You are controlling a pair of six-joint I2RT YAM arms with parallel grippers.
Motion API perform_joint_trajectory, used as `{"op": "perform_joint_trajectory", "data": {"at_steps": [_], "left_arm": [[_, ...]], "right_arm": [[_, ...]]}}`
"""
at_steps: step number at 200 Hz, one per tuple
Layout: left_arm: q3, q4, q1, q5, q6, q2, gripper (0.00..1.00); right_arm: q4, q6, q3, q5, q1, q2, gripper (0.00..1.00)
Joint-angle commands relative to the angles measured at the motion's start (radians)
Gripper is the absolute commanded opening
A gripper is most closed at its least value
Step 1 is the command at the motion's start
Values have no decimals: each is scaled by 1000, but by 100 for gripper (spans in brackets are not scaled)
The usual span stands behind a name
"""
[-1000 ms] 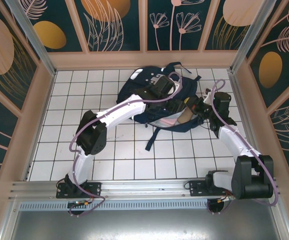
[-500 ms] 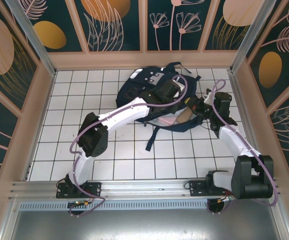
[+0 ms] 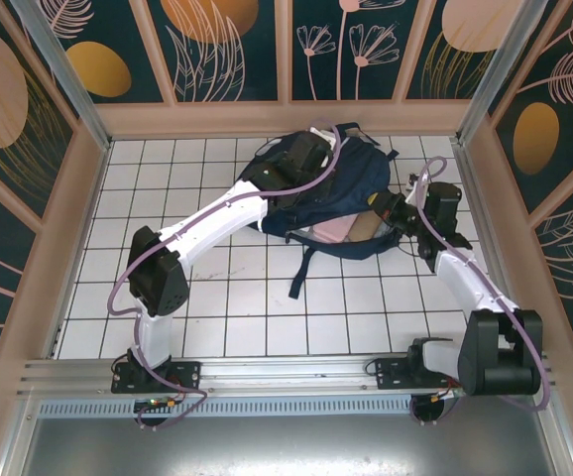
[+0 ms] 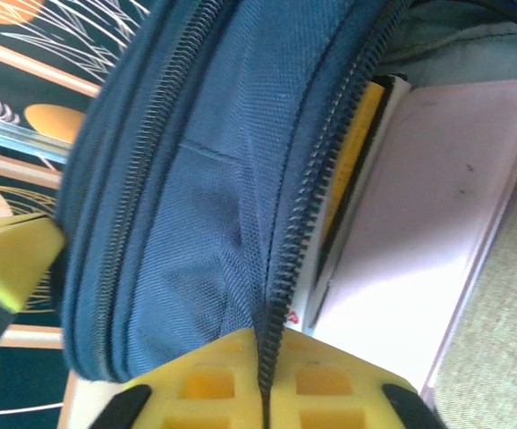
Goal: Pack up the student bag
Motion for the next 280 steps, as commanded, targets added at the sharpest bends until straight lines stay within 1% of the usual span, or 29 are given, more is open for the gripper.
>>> {"op": "perform_joint_trajectory", "data": {"at_steps": [1, 11, 15, 25, 32, 41, 47, 55, 68, 80, 101, 116, 136, 165, 193, 223, 237, 251, 272, 280], "left_arm": [[-5, 35, 92, -130, -40, -35, 0], [-9, 40, 93, -114, -59, -29, 0], [-11, 40, 93, -109, -64, -27, 0], [-10, 41, 92, -99, -76, -19, 0], [-8, 39, 93, -100, -84, -13, 0], [-3, 37, 92, -104, -89, -7, 0], [2, 36, 93, -103, -91, -5, 0], [9, 33, 92, -101, -94, -1, 0], [19, 34, 93, -89, -93, 6, 0], [32, 31, 92, -74, -94, 18, 0], [48, 26, 92, -61, -106, 42, 0], [63, 20, 92, -53, -111, 60, 0], [80, 16, 93, -32, -115, 75, 0], [86, 13, 92, -27, -113, 81, 0], [83, 8, 92, -21, -114, 76, 0], [78, 5, 92, -19, -116, 70, 0], [76, 5, 93, -22, -116, 65, 0], [77, 6, 93, -26, -116, 61, 0], [86, 3, 92, -37, -115, 56, 0], [95, -3, 92, -46, -113, 56, 0]], "right_arm": [[-136, -89, 22, 144, -25, 82, 13], [-164, -107, 36, 189, -22, 112, 16], [-179, -116, 42, 216, -21, 123, 20], [-221, -125, 57, 276, -17, 152, 39], [-237, -128, 60, 297, -17, 164, 49], [-248, -132, 58, 327, -12, 168, 57], [-263, -132, 58, 362, -9, 169, 60], [-277, -140, 58, 386, -6, 170, 60], [-277, -143, 51, 376, -4, 158, 59], [-252, -138, 38, 324, -1, 126, 59], [-190, -117, 21, 170, 15, 44, 58], [-140, -89, 2, 90, 43, -19, 58], [-94, -38, -5, 49, 96, -52, 60], [-13, 28, 20, 4, 163, -10, 64], [-4, 58, 73, 27, 185, 87, 70], [79, 110, 105, -8, 188, 166, 70], [64, 103, 120, 2, 191, 188, 71], [-32, 64, 142, 76, 192, 221, 66], [-187, -7, 169, 191, 188, 284, 50], [-238, -16, 172, 243, 183, 306, 49]]}}
